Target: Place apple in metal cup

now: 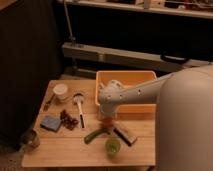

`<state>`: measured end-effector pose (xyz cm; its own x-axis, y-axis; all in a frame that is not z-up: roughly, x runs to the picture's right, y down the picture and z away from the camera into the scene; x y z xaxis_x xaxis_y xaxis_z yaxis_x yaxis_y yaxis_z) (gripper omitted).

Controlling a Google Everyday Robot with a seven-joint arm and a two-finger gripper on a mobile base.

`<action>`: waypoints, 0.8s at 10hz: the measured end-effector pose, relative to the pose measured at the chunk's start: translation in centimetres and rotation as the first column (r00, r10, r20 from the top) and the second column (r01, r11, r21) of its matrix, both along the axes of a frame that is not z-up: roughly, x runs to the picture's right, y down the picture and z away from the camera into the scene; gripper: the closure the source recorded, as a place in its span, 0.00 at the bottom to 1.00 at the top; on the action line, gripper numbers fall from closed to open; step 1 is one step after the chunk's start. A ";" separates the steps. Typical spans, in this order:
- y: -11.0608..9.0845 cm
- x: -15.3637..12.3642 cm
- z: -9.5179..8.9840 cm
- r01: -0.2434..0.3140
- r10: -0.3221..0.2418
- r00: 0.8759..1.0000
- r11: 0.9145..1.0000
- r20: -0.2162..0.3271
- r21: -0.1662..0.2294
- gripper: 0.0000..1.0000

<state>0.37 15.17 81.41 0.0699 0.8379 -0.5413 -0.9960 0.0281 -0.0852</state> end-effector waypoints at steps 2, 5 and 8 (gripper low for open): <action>-1.8 -1.4 -3.4 0.035 -0.035 0.999 0.999 -0.005 -0.012 1.00; -7.2 -8.3 -13.4 0.163 -0.148 0.975 0.984 0.168 -0.076 1.00; -8.3 -12.0 -15.8 0.213 -0.182 0.946 0.973 0.269 -0.091 1.00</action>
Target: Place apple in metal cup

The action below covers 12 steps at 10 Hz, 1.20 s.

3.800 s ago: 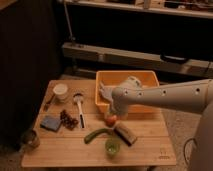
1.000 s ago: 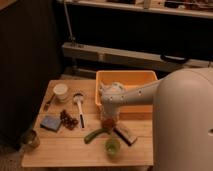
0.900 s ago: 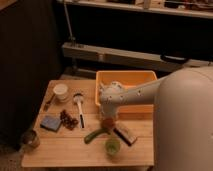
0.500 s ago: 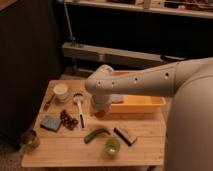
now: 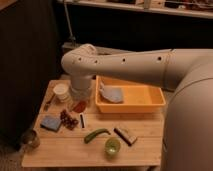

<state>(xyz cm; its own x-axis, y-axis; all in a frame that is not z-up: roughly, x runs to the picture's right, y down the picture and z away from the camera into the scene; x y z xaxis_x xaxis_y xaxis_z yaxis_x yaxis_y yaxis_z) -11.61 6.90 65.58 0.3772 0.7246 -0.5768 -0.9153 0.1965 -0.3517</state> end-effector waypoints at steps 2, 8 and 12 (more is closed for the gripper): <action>0.0 0.1 0.0 0.001 -0.001 1.000 1.000 -0.001 -0.001 1.00; 1.0 -5.0 -1.7 0.148 -0.153 0.984 0.987 0.089 0.060 1.00; 5.2 -15.7 -6.3 0.331 -0.361 0.908 0.930 0.214 0.162 1.00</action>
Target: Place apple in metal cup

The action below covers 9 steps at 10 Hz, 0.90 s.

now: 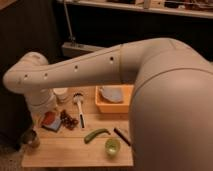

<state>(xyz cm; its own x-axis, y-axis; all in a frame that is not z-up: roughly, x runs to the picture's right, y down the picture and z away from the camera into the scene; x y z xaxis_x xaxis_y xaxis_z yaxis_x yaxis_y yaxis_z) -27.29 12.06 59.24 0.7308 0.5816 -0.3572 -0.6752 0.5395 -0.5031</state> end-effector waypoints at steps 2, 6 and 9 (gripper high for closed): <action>1.1 -5.3 -1.3 0.065 -0.066 0.995 0.998 0.076 0.020 1.00; 1.1 -11.1 0.0 0.120 -0.118 0.986 0.993 0.117 -0.013 1.00; 1.3 -11.2 3.1 0.145 -0.140 0.985 0.989 0.101 -0.044 1.00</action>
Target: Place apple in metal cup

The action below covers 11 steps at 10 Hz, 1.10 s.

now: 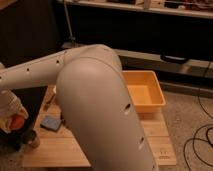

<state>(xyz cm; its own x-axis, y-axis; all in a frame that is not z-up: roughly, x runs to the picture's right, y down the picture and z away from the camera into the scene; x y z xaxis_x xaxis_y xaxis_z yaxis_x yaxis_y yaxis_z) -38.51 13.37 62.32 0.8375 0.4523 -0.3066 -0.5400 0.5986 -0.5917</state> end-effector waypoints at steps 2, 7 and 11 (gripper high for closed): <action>0.9 1.1 1.5 0.015 -0.015 1.000 1.000 -0.015 -0.009 1.00; 2.0 1.8 2.4 0.022 -0.022 1.000 0.999 -0.004 -0.031 1.00; 3.2 1.5 3.4 0.045 -0.046 0.999 0.998 -0.008 -0.037 1.00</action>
<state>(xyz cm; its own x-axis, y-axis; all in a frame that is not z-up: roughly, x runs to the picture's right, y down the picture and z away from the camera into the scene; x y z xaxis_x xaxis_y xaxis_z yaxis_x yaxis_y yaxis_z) -37.04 16.56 65.75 0.8542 0.4021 -0.3295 -0.5177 0.6005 -0.6094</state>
